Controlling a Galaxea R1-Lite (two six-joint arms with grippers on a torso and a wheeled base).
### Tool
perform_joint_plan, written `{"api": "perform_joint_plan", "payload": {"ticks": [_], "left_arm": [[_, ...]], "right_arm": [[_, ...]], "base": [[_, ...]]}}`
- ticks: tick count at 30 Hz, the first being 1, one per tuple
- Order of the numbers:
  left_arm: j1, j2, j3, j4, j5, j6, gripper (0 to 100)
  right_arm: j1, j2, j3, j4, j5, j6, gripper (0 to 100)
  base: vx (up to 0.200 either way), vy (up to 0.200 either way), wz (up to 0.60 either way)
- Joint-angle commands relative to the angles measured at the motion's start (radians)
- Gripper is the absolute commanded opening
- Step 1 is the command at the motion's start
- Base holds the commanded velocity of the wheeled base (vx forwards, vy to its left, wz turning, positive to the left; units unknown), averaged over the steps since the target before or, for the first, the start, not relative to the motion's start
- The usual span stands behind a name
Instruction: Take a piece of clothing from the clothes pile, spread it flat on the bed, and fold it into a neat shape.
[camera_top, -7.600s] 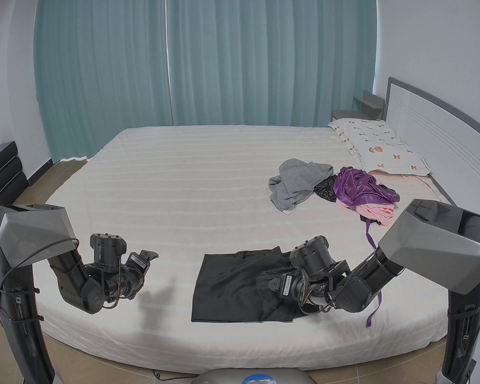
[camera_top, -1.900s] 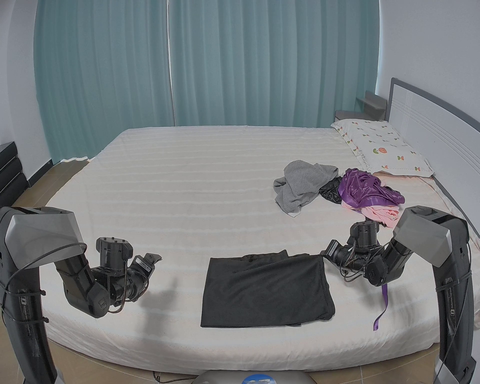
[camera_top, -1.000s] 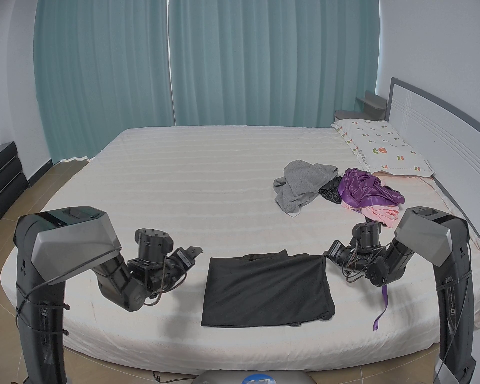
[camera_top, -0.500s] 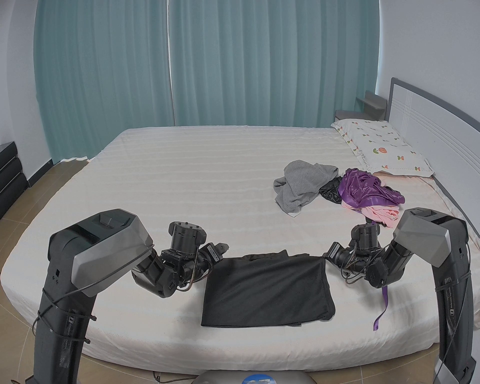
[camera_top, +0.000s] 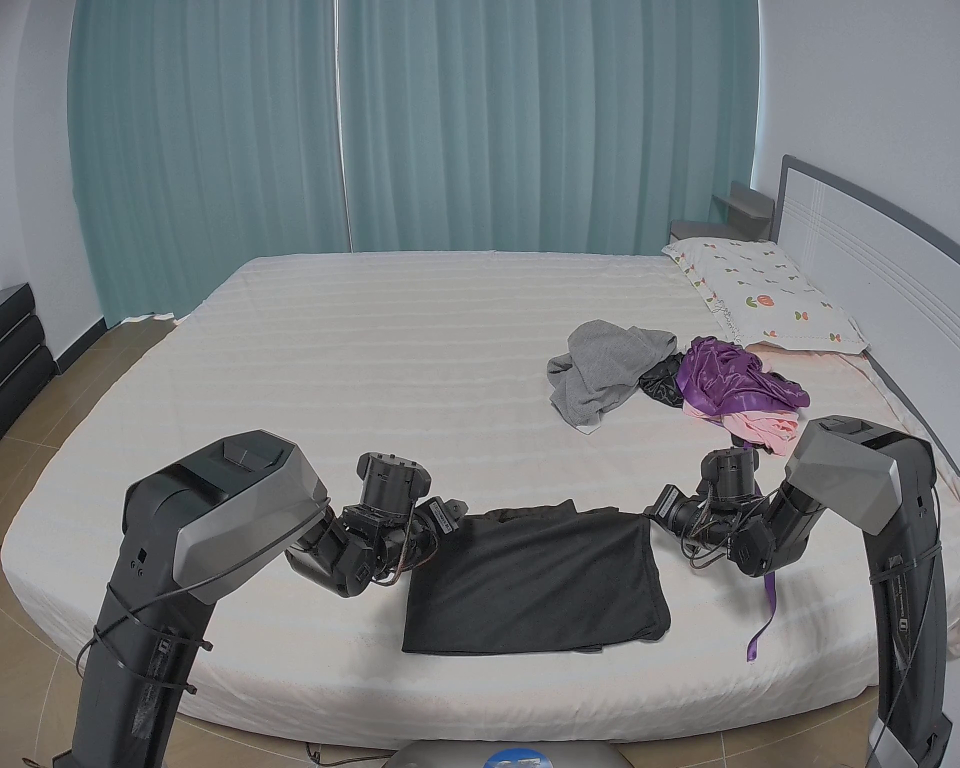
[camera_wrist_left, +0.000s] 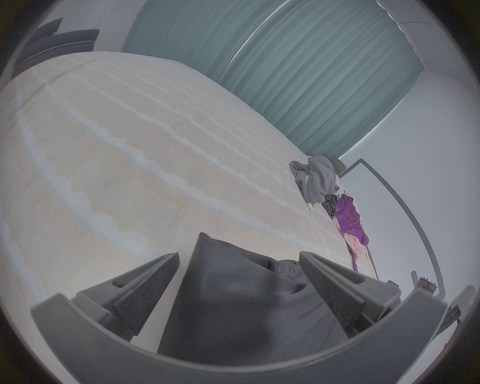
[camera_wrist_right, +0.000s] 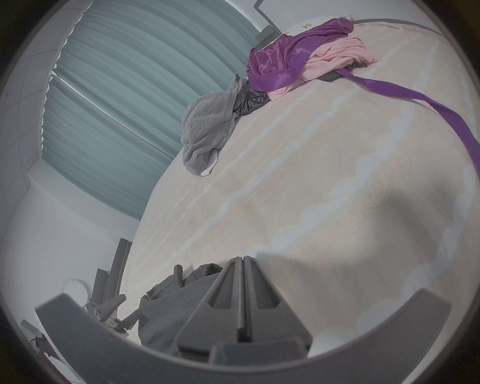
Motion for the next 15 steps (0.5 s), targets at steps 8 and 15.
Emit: {"api": "perform_joint_plan", "payload": {"ticks": [8,15], "left_arm": [[0.000,0.008,-0.015,-0.002,0.104,-0.009,0],[0.006,0.009,-0.016,-0.027,0.164,-0.047,0]], "right_arm": [[0.000,0.005,0.017,-0.053,0.001,-0.002,0],[0.000,0.011,0.008,-0.057,0.001,-0.002,0]], "base": [[0.000,0.000,0.00],[0.000,0.000,0.00]]}}
